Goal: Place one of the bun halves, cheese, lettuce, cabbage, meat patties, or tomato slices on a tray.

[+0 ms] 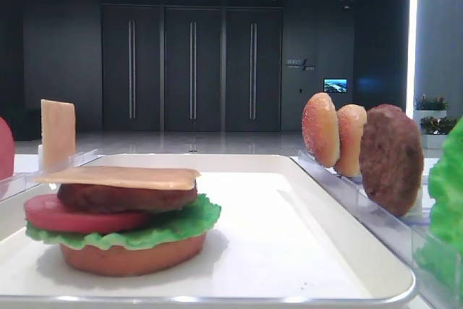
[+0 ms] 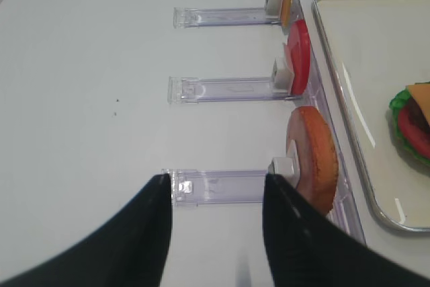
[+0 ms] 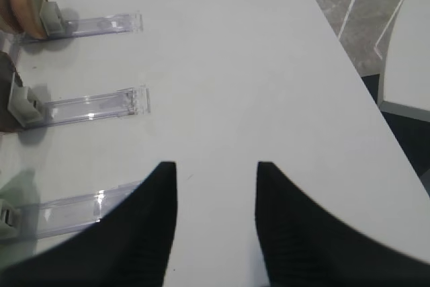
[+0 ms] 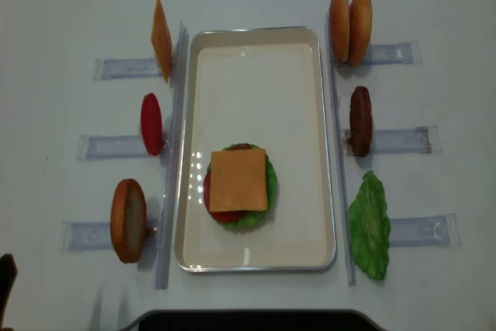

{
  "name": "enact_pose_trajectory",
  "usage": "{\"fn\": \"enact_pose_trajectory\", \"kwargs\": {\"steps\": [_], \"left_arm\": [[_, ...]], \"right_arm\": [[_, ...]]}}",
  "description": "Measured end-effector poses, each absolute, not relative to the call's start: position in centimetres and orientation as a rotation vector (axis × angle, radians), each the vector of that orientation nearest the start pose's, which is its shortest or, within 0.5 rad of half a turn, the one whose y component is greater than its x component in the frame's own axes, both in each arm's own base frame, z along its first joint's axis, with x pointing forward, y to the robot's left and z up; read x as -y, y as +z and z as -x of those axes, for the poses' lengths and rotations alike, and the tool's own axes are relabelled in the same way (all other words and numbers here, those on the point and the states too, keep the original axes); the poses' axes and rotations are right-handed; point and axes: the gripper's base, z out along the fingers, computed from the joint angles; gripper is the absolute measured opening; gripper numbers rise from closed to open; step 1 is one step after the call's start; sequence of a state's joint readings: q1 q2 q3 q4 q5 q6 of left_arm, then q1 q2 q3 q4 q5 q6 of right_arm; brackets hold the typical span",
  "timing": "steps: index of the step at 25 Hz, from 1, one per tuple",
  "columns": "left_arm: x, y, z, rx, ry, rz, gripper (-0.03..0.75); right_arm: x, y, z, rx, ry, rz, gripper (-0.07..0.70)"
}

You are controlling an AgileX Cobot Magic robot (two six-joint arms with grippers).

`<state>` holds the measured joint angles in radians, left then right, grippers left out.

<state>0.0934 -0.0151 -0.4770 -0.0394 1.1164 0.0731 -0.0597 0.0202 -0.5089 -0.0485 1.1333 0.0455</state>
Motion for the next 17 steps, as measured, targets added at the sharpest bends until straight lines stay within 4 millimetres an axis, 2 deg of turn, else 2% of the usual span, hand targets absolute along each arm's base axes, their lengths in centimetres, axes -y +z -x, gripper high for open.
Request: {"fn": "enact_pose_trajectory", "kwargs": {"steps": [17], "left_arm": [[0.39,26.64,0.67,-2.107,0.051,0.02,0.345]], "right_arm": [[0.36,27.42,0.63,-2.125,-0.067,-0.116,0.274]]}}
